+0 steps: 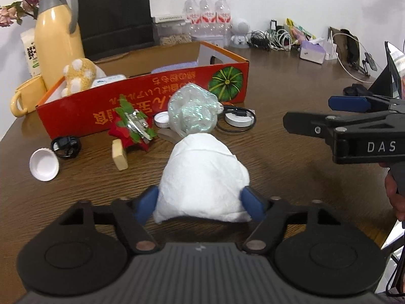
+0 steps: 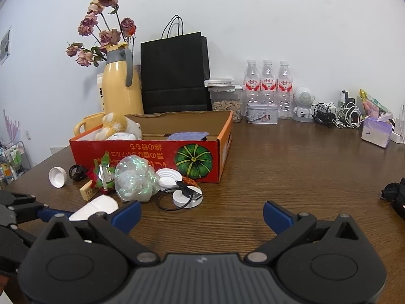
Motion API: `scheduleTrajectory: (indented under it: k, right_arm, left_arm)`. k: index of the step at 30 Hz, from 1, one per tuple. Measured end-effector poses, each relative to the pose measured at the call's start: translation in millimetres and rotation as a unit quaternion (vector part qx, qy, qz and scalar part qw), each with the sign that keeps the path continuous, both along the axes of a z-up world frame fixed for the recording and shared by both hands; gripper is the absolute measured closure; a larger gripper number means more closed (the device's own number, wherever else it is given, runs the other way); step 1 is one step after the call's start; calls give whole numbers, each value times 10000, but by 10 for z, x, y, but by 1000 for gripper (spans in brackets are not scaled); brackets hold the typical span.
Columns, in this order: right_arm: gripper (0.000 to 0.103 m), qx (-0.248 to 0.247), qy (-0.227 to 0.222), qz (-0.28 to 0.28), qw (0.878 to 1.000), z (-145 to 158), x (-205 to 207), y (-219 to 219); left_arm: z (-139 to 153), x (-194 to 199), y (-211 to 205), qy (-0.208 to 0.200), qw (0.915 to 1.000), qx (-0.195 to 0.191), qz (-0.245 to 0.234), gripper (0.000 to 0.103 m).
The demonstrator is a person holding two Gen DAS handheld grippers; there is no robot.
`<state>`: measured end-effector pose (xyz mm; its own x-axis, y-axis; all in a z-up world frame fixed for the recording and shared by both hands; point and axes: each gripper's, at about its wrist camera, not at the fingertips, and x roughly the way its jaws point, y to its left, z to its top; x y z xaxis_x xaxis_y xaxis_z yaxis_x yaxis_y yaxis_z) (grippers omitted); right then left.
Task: Organize objects
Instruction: 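Carry the cloth toward the box while the right gripper grasps the clear plastic bag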
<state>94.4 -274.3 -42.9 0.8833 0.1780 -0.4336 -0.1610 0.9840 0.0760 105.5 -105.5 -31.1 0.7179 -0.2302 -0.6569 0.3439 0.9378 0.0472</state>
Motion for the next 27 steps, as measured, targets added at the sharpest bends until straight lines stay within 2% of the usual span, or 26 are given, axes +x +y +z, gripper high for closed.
scheduleTrajectory:
  k: [7,18,27]
  right_arm:
    - [0,-81,25,59,9999,10,9,68]
    - [0,-223,63,178,9996,14,89,207]
    - [2,-423,-63,736,9964,91,427,689]
  left_arm:
    - [49,-46,161,-81,9994,-288,163,35]
    - [314,-158,410,-668,9959,-453,396,38]
    - [459,-64,683,-943,9912,-567,732,38]
